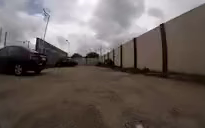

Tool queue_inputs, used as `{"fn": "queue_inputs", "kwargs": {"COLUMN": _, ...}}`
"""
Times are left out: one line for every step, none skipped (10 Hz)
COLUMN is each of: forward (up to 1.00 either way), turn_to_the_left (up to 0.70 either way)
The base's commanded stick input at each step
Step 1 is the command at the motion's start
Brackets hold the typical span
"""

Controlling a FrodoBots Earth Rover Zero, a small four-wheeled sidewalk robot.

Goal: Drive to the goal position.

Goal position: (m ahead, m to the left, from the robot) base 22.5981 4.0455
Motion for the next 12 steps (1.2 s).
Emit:
{"fn": "queue_inputs", "kwargs": {"forward": 0.3, "turn_to_the_left": 0.0}}
{"fn": "queue_inputs", "kwargs": {"forward": 0.3, "turn_to_the_left": 0.0}}
{"fn": "queue_inputs", "kwargs": {"forward": 0.3, "turn_to_the_left": 0.0}}
{"fn": "queue_inputs", "kwargs": {"forward": 0.3, "turn_to_the_left": 0.0}}
{"fn": "queue_inputs", "kwargs": {"forward": 0.3, "turn_to_the_left": 0.0}}
{"fn": "queue_inputs", "kwargs": {"forward": 0.3, "turn_to_the_left": 0.0}}
{"fn": "queue_inputs", "kwargs": {"forward": 0.3, "turn_to_the_left": 0.0}}
{"fn": "queue_inputs", "kwargs": {"forward": 0.3, "turn_to_the_left": 0.0}}
{"fn": "queue_inputs", "kwargs": {"forward": 0.3, "turn_to_the_left": 0.0}}
{"fn": "queue_inputs", "kwargs": {"forward": 0.3, "turn_to_the_left": 0.0}}
{"fn": "queue_inputs", "kwargs": {"forward": 0.3, "turn_to_the_left": 0.0}}
{"fn": "queue_inputs", "kwargs": {"forward": 0.3, "turn_to_the_left": 0.0}}
